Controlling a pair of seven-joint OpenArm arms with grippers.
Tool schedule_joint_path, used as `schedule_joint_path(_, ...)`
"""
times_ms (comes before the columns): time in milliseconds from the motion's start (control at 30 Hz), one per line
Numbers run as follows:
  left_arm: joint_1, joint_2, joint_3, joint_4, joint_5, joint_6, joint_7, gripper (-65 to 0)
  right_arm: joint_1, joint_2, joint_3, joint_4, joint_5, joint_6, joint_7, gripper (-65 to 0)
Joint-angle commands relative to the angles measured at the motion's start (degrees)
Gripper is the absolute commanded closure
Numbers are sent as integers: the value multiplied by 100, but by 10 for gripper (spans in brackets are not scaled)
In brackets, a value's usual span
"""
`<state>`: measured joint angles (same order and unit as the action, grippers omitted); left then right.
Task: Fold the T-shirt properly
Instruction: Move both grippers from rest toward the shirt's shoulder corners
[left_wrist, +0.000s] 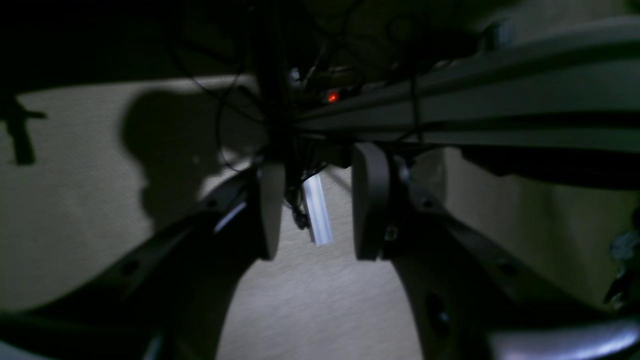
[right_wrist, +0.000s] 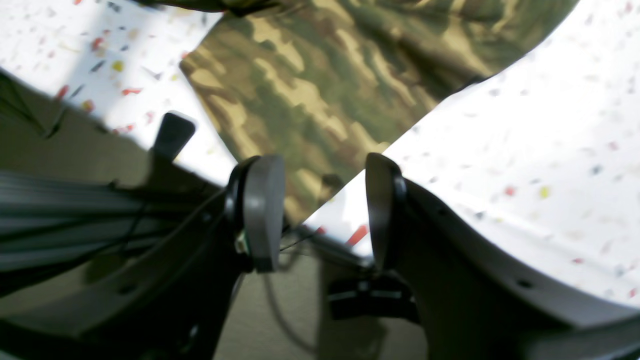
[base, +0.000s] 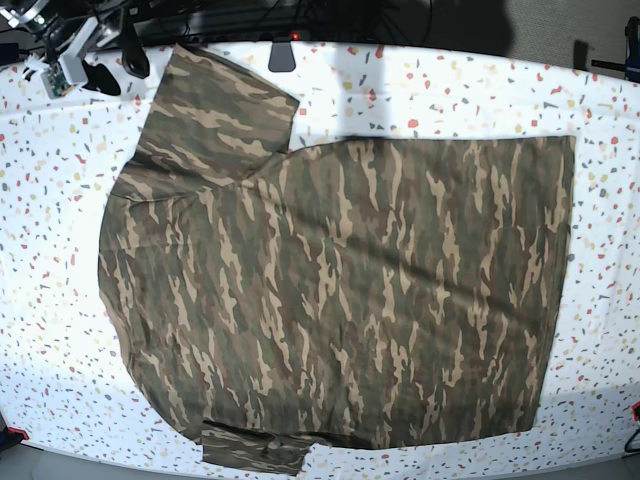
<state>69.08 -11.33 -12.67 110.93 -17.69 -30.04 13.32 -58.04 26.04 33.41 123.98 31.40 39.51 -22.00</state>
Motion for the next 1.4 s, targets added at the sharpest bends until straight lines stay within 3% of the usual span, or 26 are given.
schedule_joint_path(0,125,-15,-15,166,15,-46,-116,-215,-11,55,50,146,28,49,142,-276)
schedule_joint_path(133,125,-15,-15,590,404,-44,-118,-215,107,188,90,332,-13,49,140,-276)
schedule_joint_path(367,122,-17,-15,1502,1298,-42,-138,-215,105,645,118,796,-887,49,142,-276)
schedule_joint_path(600,50,-50,-15,2083,1781,-37,-140,-215,107,1016,118,1040,-1189,49,146,-276)
schedule_joint_path(767,-372,-538,-15,2085,2194,-39,-151,-215,107,1526,118,1045,-1871,49,168,-276)
schedule_joint_path(1000,-1029,-951,-11,2085,3425,-20,-621,-215,105,2245,118,1045,-3086,49,732,-276)
schedule_joint_path(1100,-1209,-968,0,2085,3493,-26,-629,-218,105,2367,118,1045,-3598,49,745,-276)
schedule_joint_path(1233,-1381,-1032,0,2083,4166,-24,-695,-263,103,2446,118,1051,-4199,49,758,-276)
schedule_joint_path(1367,-1436,-1565,0,2079,4192,-22,-826,-310,96,2441,118,1102,-4478,49,772,-276)
